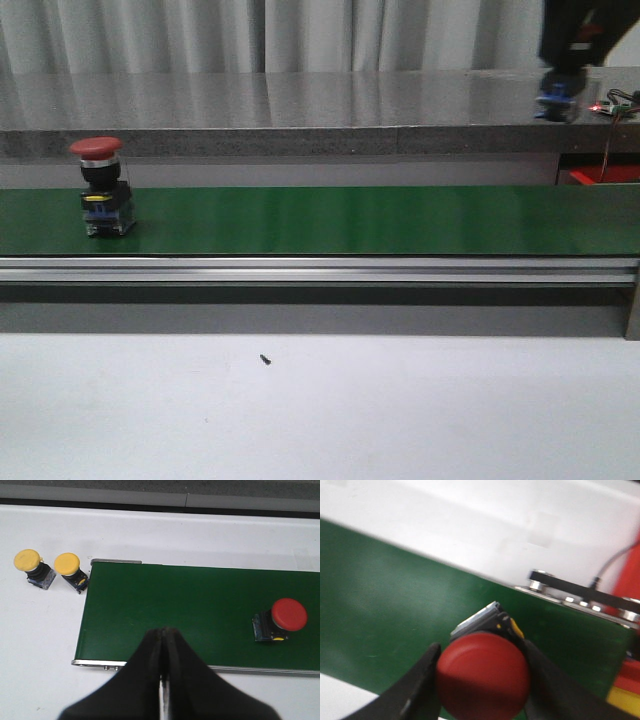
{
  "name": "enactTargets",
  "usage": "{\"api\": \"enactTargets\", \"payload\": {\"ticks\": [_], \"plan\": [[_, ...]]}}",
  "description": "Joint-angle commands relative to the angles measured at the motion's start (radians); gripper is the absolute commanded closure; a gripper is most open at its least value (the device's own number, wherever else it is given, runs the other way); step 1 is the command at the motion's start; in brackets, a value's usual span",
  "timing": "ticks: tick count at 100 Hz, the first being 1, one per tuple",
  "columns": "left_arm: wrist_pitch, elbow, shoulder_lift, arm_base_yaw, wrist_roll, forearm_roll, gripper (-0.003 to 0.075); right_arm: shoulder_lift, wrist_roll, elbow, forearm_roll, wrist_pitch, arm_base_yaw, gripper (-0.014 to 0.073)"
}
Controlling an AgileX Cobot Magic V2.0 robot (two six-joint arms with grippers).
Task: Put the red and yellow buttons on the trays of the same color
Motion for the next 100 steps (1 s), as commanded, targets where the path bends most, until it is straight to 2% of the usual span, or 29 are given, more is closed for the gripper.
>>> {"api": "enactTargets", "payload": {"ticks": [1,19,36,64,100], "plan": [[-0.067,-0.025,-0.022,-0.007,0.000,-0.022,0.0739,-0.069,0.001,-0.030,0.005,-0.004,-0.093,0.0468],[-0.077,-0.025,-0.022,-0.007,0.000,-0.022,0.0740,-0.068,0.001,-0.030,0.005,-0.035,-0.254,0.0468],[-0.077,-0.025,-0.022,-0.007,0.000,-0.022,0.0740,-0.064,0.002,-0.030,0.017,-0.131,-0.346,0.0468],[-0.077,-0.025,-0.022,-0.007,0.000,-0.022,0.0740,0.034,0.001,-0.035,0.027,-0.237,-0.349,0.0468],[-0.077,-0.025,-0.022,-0.007,0.000,-0.022,0.0740,0.225,0.001,-0.195,0.018,-0.210,-0.349,0.0468]]}}
